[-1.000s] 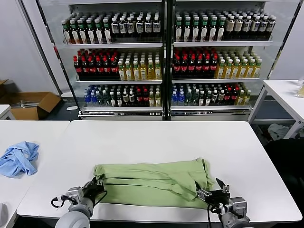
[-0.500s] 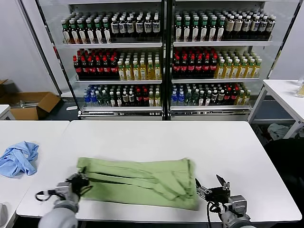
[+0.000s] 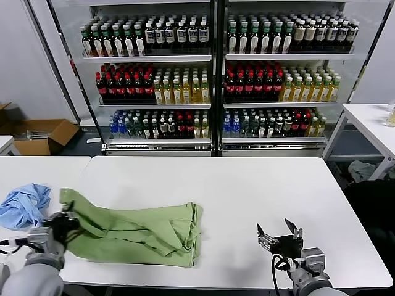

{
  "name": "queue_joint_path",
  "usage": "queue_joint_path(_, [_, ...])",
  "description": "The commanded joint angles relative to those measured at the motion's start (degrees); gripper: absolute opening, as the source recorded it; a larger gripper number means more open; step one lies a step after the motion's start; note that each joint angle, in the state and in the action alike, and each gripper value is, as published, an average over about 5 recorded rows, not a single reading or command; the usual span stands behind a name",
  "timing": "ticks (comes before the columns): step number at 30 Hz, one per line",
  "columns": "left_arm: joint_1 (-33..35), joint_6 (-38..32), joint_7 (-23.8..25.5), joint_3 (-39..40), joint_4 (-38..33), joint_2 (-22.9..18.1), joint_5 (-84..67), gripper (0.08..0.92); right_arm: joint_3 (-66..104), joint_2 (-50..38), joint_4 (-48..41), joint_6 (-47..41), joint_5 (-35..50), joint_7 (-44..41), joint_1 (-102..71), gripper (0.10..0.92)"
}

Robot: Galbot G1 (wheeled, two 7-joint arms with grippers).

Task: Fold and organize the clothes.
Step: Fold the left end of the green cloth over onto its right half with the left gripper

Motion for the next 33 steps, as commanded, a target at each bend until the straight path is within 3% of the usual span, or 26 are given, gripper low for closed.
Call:
queue_joint_path(1, [-2.4, 1.2, 1.8, 22.5, -8.6, -8.3, -16.6, 0.091, 1.9, 0.0, 0.3, 0.0, -0.3, 0.1, -0.6, 0.823])
queue_joint_path(8, [-8.0, 1.1, 0.5, 27.8, -2.4, -13.1, -16.8, 0.091, 2.8, 0.2, 0.0, 0.0, -0.6, 0.2, -1.1, 0.823])
queue_joint_path(17, [-11.7, 1.0, -2.6, 28.7, 3.6, -14.9, -14.7, 0.091, 1.8, 0.3, -1.1, 0.0, -0.6, 0.1, -0.2, 0.823])
queue_joint_path(21, [-12.2, 0.5, -2.2, 30.1, 7.1, -15.8, -11.6, 0.091, 1.1, 0.3, -1.4, 0.0, -0.7, 0.1, 0.5, 0.823])
queue_joint_path(25, [-12.2, -4.9, 1.2, 31.1, 10.5, -17.3, -5.9, 0.130, 0.7, 0.3, -1.2, 0.0, -0.7, 0.1, 0.9, 0.823])
queue_joint_path(27, [-11.1, -7.7, 3.7, 31.1, 9.4, -17.4, -2.9, 0.187, 0.6, 0.2, -1.0, 0.0, -0.6, 0.1, 1.0, 0.823])
queue_joint_path(33, [-4.1, -11.7, 8.8, 22.5, -5.0, -13.6, 3.9, 0.360, 0.0, 0.0, -0.6, 0.0, -0.4, -0.1, 1.9, 0.823])
